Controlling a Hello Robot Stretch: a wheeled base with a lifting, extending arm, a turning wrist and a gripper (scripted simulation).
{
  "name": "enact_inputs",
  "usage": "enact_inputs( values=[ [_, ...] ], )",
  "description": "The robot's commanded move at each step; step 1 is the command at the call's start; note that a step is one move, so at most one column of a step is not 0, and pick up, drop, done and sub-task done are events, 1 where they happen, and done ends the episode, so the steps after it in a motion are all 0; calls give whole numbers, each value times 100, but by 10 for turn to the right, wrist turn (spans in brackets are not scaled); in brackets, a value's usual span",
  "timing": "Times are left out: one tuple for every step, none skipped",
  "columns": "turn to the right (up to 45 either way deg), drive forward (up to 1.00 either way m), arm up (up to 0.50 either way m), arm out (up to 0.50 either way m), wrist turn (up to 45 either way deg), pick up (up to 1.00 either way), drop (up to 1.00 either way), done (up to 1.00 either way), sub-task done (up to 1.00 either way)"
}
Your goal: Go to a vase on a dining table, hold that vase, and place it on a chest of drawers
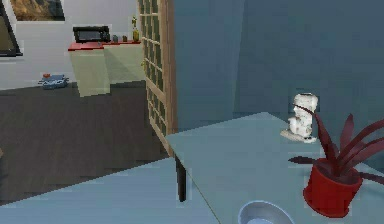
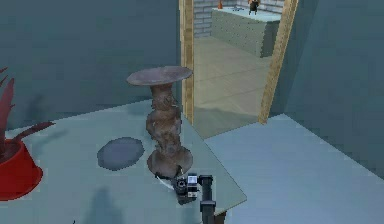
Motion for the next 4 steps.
enact_inputs(
  values=[
    [0,0,10,0,0,0,0,0,0],
    [0,0,34,0,0,0,0,0,0],
    [0,0,0,0,-450,0,0,0,0],
    [0,0,0,0,-450,0,0,0,0]
  ],
)
